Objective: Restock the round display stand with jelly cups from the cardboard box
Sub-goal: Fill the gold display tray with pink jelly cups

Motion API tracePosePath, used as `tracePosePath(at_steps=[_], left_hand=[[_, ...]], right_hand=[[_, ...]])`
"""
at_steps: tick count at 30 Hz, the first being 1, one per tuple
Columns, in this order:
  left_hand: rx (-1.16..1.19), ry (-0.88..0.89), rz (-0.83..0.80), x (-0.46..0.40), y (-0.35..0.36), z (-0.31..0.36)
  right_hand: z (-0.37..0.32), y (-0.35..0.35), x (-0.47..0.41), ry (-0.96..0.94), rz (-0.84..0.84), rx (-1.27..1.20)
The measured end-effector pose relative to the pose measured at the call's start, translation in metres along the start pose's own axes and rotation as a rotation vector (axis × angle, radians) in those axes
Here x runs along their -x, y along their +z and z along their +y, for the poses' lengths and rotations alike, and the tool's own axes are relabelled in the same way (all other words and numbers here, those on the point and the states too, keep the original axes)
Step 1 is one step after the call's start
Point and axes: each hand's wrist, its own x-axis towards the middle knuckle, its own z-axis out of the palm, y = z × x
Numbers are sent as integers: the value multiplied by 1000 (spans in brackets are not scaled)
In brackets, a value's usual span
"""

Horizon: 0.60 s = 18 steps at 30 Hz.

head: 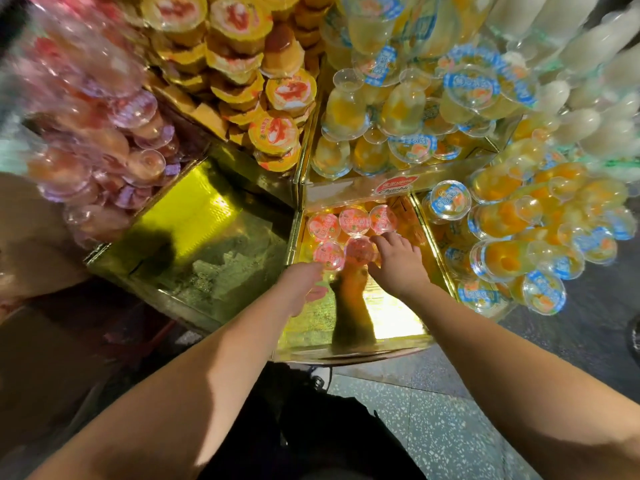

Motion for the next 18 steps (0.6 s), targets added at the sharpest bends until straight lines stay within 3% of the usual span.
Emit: tracePosePath(at_steps=[2,5,11,18], left_hand=[[15,91,-62,29,-19,8],[29,268,-11,67,-69,21],[151,448,301,139,-214,29],[56,436,635,187,-392,-28]], right_hand=[[-17,-20,8,-27,28,-80],[-61,-52,15,-101,45,-207],[-204,-105,18,-424,78,-228],[-397,-83,36,-747,-5,-215]])
